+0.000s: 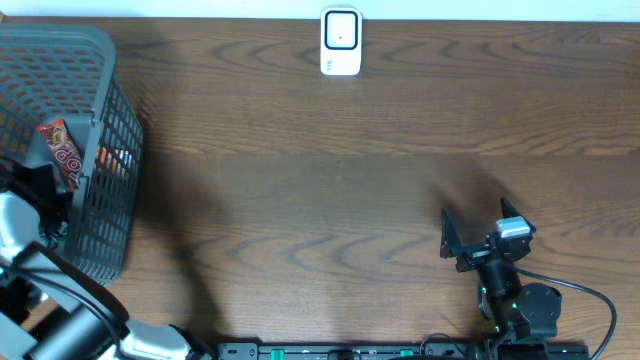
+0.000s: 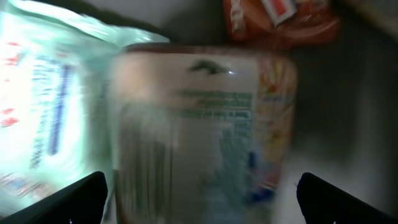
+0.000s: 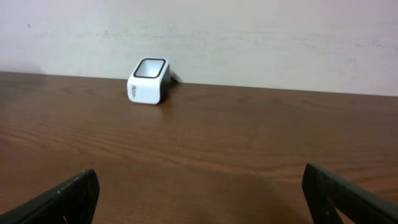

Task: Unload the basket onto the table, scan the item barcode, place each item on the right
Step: 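Lower the left gripper into the basket and grasp the green-lidded jar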

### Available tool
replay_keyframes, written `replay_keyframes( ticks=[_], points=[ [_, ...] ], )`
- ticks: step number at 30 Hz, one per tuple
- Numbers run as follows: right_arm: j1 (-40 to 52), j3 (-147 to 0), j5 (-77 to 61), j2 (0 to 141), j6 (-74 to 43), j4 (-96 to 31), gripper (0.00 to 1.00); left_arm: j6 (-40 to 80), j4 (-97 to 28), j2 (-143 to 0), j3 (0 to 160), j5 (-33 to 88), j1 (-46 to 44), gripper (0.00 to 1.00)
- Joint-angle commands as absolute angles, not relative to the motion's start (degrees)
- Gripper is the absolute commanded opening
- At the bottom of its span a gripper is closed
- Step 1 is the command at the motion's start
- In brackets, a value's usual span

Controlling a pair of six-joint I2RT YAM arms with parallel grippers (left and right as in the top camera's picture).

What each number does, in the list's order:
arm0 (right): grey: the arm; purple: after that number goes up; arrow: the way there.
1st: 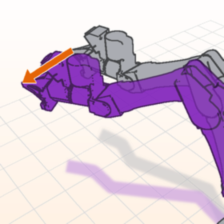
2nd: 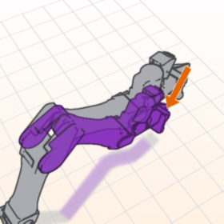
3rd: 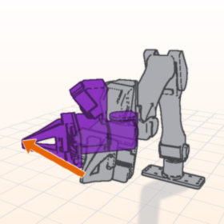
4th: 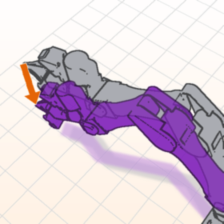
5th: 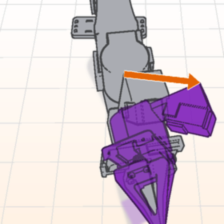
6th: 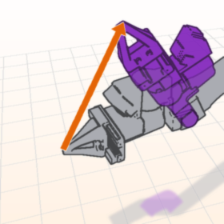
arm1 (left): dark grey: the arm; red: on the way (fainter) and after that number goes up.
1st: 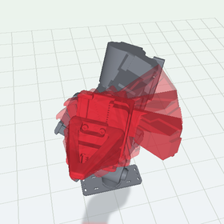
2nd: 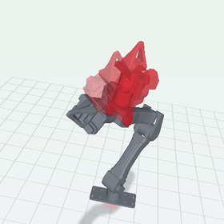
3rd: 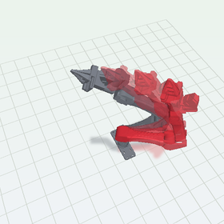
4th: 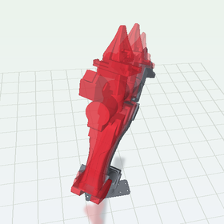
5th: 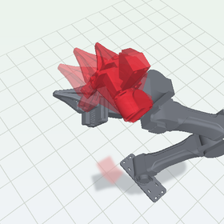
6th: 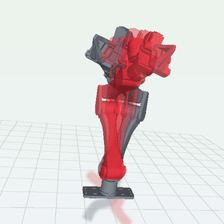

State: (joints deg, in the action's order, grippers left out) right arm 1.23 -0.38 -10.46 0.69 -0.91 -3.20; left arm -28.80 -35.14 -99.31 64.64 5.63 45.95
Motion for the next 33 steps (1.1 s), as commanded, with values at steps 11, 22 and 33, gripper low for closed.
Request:
replay_keyframes(
  ticks=[11, 22, 33],
  points=[
    [1.5, -0.3, -10.1, 0.4, -1.7, -3.5, 0.99, -30.7, -31.3, -103.3, 64.0, 4.1, 45.9, 0.98],
    [1.5, -0.3, -10.1, 0.4, -1.7, -3.5, 0.99, -26.2, -29.4, -103.9, 64.0, 8.6, 45.9, 0.98],
    [1.5, -0.3, -10.1, 0.4, -1.7, -3.5, 0.99, -24.3, -31.0, -103.7, 64.0, 8.6, 45.9, 0.65]
  ],
)
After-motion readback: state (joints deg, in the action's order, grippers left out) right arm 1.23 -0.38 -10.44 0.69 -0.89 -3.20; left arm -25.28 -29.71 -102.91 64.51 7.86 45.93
